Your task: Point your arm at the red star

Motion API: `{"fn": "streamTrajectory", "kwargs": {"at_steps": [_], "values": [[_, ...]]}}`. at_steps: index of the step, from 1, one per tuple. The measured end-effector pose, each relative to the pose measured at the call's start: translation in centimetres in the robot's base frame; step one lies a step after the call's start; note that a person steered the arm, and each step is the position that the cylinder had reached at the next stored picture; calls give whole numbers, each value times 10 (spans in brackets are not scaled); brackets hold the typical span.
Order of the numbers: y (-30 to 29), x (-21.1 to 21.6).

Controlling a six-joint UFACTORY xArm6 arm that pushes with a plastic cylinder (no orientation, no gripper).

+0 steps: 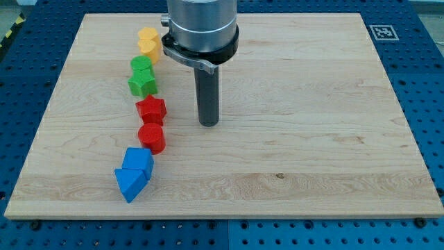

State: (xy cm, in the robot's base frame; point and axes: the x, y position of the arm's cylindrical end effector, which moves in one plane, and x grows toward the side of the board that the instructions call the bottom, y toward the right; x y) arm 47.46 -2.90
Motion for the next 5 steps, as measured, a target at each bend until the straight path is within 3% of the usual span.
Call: {"fn": "streamTrajectory", "kwargs": {"at_steps": [5], "values": [[-53, 0]]}}
